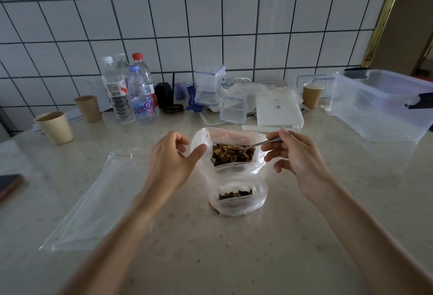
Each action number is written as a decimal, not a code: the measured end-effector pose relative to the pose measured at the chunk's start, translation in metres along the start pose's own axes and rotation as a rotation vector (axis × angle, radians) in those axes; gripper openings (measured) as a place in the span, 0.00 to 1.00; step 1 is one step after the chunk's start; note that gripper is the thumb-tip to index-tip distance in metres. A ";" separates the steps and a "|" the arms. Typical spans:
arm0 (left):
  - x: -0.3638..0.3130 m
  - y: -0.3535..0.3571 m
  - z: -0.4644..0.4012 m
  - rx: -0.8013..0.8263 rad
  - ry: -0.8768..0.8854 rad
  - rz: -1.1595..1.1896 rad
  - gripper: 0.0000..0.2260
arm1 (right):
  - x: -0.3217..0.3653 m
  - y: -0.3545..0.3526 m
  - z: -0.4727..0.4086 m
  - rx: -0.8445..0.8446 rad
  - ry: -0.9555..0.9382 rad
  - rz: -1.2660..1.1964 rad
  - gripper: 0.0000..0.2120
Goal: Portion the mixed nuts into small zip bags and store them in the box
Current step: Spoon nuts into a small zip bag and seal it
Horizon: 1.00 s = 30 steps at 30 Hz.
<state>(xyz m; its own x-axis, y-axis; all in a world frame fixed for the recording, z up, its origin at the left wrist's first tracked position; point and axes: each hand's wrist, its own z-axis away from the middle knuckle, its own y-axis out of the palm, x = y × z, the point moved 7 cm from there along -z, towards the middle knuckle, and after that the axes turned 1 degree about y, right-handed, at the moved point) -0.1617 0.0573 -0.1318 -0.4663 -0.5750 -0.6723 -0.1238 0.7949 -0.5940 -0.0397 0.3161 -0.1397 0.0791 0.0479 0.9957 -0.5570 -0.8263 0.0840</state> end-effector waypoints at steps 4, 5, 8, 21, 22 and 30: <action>-0.017 -0.003 0.008 0.143 0.104 0.099 0.12 | 0.007 -0.006 0.000 -0.012 -0.023 -0.043 0.17; -0.022 -0.001 0.011 0.212 0.120 0.104 0.12 | 0.009 -0.008 0.000 -0.008 -0.032 -0.055 0.17; -0.030 0.010 0.022 0.406 0.127 0.019 0.13 | 0.015 -0.011 0.000 0.028 -0.051 -0.085 0.19; -0.030 0.039 0.039 0.701 0.066 0.158 0.03 | 0.039 0.011 0.019 0.200 -0.317 0.403 0.21; -0.031 0.039 0.039 0.719 0.054 0.196 0.03 | 0.044 0.013 0.024 0.205 -0.385 0.446 0.21; -0.026 0.036 0.038 0.749 0.041 0.232 0.04 | 0.053 0.034 0.048 0.316 -0.665 0.580 0.22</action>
<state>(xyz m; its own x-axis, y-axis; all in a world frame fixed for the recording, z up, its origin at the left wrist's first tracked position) -0.1209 0.0932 -0.1523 -0.4413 -0.3909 -0.8077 0.5977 0.5434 -0.5895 -0.0149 0.2636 -0.0859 0.3700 -0.6693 0.6443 -0.4146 -0.7396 -0.5302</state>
